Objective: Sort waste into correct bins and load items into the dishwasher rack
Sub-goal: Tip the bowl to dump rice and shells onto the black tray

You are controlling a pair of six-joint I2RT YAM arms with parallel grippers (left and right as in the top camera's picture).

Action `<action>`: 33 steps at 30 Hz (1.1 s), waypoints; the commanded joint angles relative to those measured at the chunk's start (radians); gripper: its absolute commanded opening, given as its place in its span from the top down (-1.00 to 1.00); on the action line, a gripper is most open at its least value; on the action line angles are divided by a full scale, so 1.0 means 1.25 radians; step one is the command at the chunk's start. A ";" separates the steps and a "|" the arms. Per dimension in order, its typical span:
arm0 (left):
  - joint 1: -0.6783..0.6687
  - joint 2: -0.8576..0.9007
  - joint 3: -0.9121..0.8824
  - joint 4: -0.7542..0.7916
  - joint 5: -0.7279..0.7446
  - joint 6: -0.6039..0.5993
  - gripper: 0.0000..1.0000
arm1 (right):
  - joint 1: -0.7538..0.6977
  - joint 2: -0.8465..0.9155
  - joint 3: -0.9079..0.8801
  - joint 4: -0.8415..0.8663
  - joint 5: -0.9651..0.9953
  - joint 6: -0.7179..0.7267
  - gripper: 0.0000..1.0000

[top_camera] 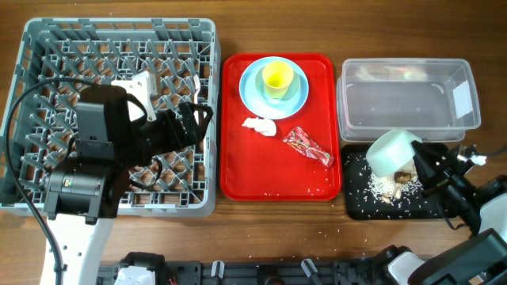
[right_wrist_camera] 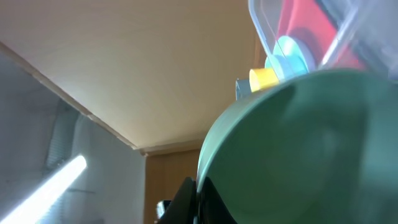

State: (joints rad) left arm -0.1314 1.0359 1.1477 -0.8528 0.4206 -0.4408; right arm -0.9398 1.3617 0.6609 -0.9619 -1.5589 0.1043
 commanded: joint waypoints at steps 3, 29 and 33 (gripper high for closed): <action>0.004 -0.002 0.007 0.002 0.010 -0.007 -1.00 | -0.003 -0.016 0.004 -0.085 -0.051 -0.050 0.91; 0.004 -0.002 0.007 0.002 0.010 -0.007 -1.00 | 0.062 -0.157 0.005 -0.362 0.038 -0.305 0.91; 0.004 -0.002 0.007 0.002 0.010 -0.007 -1.00 | 0.099 -0.261 0.006 -0.401 0.135 -0.414 0.91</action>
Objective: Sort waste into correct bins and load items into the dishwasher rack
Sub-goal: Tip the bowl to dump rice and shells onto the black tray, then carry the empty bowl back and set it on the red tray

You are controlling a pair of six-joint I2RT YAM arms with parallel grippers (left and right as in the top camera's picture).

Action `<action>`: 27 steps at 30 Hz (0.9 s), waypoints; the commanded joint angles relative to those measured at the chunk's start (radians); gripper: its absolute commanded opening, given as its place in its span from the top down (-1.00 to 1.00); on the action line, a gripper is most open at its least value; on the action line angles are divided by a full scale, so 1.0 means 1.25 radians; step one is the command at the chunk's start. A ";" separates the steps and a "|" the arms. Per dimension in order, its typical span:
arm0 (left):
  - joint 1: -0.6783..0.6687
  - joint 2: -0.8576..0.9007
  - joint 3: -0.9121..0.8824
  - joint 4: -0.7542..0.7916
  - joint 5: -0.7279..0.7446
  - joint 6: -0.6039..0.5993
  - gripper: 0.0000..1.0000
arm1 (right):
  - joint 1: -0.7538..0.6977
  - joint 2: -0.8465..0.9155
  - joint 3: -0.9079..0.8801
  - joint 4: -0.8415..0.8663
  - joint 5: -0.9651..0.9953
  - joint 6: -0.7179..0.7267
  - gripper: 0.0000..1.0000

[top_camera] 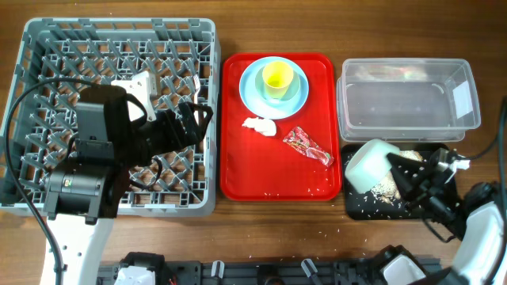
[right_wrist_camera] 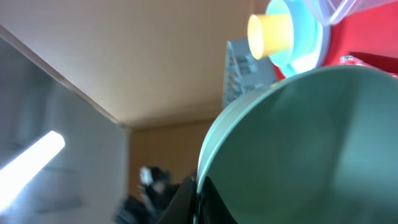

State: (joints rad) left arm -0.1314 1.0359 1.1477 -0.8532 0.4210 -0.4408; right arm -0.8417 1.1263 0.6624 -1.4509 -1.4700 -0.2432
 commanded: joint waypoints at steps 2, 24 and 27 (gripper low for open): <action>0.004 -0.002 0.007 0.002 0.010 -0.007 -1.00 | 0.022 -0.139 0.033 -0.006 0.106 -0.128 0.91; 0.004 -0.002 0.007 0.002 0.010 -0.007 -1.00 | 0.733 -0.186 0.356 0.267 0.713 0.421 0.91; 0.004 -0.002 0.007 0.002 0.010 -0.007 -1.00 | 0.918 -0.111 0.356 0.319 0.828 0.504 0.92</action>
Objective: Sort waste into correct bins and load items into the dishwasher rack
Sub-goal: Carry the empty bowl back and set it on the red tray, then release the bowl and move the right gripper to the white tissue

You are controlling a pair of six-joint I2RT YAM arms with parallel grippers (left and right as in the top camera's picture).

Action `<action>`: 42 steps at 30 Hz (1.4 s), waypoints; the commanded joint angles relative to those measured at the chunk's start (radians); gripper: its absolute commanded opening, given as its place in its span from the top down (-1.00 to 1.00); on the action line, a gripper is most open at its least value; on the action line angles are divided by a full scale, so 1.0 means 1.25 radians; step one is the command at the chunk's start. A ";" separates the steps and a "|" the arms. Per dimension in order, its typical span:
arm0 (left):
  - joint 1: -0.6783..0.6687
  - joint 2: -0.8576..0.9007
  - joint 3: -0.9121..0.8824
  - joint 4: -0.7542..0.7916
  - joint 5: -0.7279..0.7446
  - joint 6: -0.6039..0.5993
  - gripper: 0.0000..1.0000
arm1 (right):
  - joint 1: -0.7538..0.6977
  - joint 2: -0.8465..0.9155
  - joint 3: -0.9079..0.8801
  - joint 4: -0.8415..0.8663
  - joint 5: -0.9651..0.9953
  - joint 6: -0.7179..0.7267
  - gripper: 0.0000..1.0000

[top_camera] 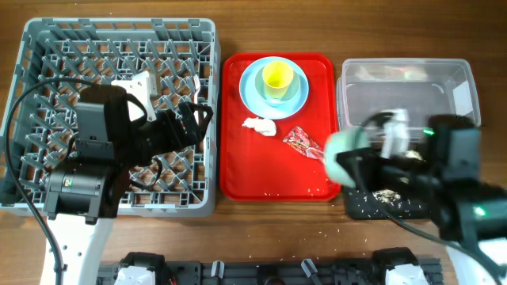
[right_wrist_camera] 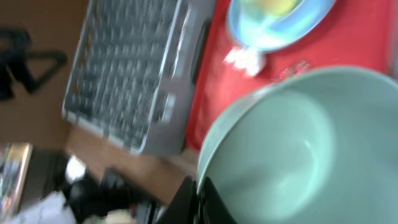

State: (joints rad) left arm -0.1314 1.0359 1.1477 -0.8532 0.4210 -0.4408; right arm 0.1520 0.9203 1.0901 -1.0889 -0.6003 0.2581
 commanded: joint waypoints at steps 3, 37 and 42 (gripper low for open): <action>0.004 -0.002 0.007 0.002 0.010 -0.007 -1.00 | 0.282 0.144 0.013 0.106 0.197 0.175 0.91; 0.004 -0.002 0.007 0.002 0.010 -0.007 -1.00 | 0.555 0.556 0.011 0.381 0.321 0.213 0.74; 0.004 -0.002 0.007 0.002 0.010 -0.007 -1.00 | 0.505 0.498 0.047 0.408 0.326 0.212 0.60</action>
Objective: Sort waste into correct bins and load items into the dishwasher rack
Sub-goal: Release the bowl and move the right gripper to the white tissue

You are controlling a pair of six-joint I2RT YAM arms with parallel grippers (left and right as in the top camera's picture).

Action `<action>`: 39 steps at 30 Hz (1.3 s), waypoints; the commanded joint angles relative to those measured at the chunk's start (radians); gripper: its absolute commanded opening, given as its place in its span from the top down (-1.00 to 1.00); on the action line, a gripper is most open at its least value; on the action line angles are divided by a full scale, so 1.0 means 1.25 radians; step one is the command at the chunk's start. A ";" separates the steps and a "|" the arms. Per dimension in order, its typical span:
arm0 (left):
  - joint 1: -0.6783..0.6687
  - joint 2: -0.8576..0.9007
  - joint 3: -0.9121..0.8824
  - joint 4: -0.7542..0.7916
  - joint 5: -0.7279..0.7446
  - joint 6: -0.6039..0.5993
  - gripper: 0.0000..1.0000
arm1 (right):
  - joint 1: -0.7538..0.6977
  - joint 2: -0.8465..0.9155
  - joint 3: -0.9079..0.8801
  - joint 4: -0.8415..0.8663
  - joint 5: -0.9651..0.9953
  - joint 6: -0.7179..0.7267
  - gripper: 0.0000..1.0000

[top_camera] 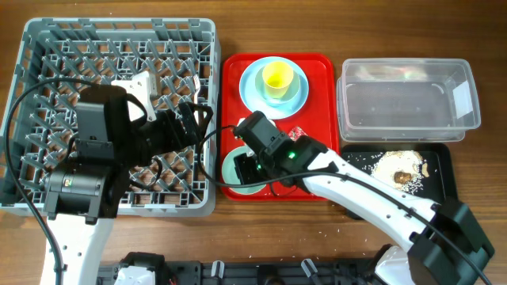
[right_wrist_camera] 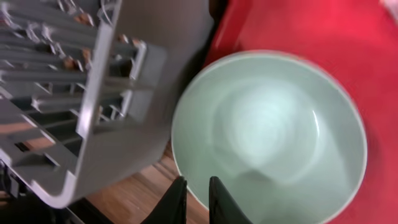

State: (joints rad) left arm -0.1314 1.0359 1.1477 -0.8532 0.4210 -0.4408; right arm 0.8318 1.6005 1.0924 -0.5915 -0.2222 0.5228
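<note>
A pale green bowl (top_camera: 234, 171) (right_wrist_camera: 267, 130) sits upright and empty on the front left corner of the red tray (top_camera: 317, 186), next to the grey dishwasher rack (top_camera: 47, 47) (right_wrist_camera: 118, 81). My right gripper (top_camera: 250, 168) (right_wrist_camera: 197, 185) stands at the bowl's near rim. Its jaws are slightly apart, one on each side of the rim. My left gripper (top_camera: 195, 120) hangs over the rack's right side, and nothing shows between its fingers. Farther back on the tray a yellow cup (top_camera: 277, 77) stands on a blue plate (top_camera: 252, 93).
A crumpled white tissue (top_camera: 259, 125) and a red wrapper (top_camera: 298, 132), partly under my right arm, lie on the tray. At the right, a clear plastic bin (top_camera: 408, 99) stands behind a black tray (top_camera: 440, 162) holding rice and food scraps (top_camera: 400, 166). A white item (top_camera: 135, 85) sits in the rack.
My right gripper carried the green bowl from the tray's right edge to its front left corner by the rack. The bowl now rests there, and the jaws have come apart.
My right gripper held the green bowl tipped over the black tray, with food scraps below it. Then the bowl was tilted farther left there. Then it was level, between the black tray and the red one. Now it sits on the red tray. My left arm stayed still.
</note>
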 commanded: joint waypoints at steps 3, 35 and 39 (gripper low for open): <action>0.004 -0.002 0.007 0.002 0.010 -0.007 -1.00 | -0.105 -0.079 0.053 0.019 0.121 0.000 0.28; 0.004 -0.002 0.007 0.002 0.010 -0.007 -1.00 | -0.140 0.219 0.023 0.141 0.345 0.146 0.02; 0.004 -0.002 0.007 0.002 0.010 -0.007 -1.00 | -0.140 0.219 0.023 0.141 0.345 0.147 0.14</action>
State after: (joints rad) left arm -0.1314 1.0359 1.1477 -0.8532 0.4210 -0.4412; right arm 0.6563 1.8534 1.1316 -0.4194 0.1852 0.6964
